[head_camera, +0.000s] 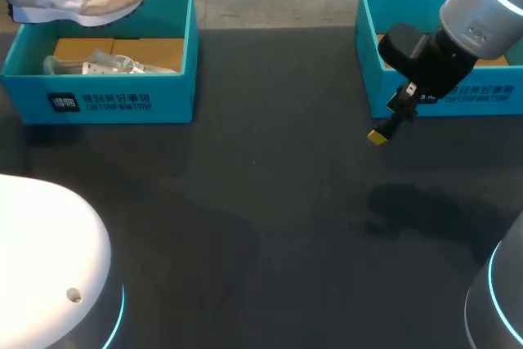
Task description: Take the shoe out of the shoebox, open the shoe tongue, remove and reinsert the insole, then place the shoe into the shoebox
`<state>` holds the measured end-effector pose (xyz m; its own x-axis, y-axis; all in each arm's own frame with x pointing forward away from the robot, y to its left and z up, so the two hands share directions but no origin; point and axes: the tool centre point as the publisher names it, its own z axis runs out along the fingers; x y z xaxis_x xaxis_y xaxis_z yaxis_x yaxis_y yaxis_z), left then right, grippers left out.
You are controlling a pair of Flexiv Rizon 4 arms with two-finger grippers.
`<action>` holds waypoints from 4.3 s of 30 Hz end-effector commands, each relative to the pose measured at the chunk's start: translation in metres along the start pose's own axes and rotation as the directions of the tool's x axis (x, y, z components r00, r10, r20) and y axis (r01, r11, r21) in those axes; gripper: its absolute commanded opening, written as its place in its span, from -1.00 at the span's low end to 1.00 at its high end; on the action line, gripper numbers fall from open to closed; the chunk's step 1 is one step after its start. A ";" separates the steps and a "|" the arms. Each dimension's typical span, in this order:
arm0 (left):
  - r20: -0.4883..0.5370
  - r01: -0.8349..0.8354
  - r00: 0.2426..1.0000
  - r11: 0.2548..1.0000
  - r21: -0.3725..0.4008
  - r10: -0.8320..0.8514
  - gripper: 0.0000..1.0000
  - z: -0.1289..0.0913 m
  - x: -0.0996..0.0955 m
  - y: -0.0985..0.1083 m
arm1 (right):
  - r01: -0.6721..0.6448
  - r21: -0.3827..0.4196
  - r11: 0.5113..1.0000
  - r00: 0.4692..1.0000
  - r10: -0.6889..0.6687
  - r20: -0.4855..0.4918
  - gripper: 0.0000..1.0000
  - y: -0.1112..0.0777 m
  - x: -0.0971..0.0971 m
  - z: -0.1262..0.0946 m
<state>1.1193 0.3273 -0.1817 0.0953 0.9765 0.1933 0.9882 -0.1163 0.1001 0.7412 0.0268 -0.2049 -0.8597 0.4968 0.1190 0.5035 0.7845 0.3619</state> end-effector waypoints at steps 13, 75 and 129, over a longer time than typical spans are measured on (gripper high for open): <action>-0.003 -0.020 1.000 0.999 0.026 0.020 -1.00 0.029 -0.016 0.012 | -0.001 0.002 1.000 1.000 0.001 -0.001 1.00 0.000 0.000 0.001; 0.009 0.046 0.999 0.999 -0.003 -0.046 -1.00 0.088 -0.041 0.062 | -0.001 0.002 1.000 1.000 0.001 -0.001 1.00 0.000 0.000 0.001; -0.006 0.055 0.998 0.996 0.068 -0.054 -1.00 0.184 -0.075 0.071 | -0.001 0.002 1.000 1.000 0.001 -0.001 1.00 0.000 0.000 0.001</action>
<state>1.1918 0.2803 -0.3647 0.0389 0.9804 0.1932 0.9963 -0.0528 0.0677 0.7412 0.0268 -0.2049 -0.8596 0.4969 0.1190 0.5036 0.7845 0.3619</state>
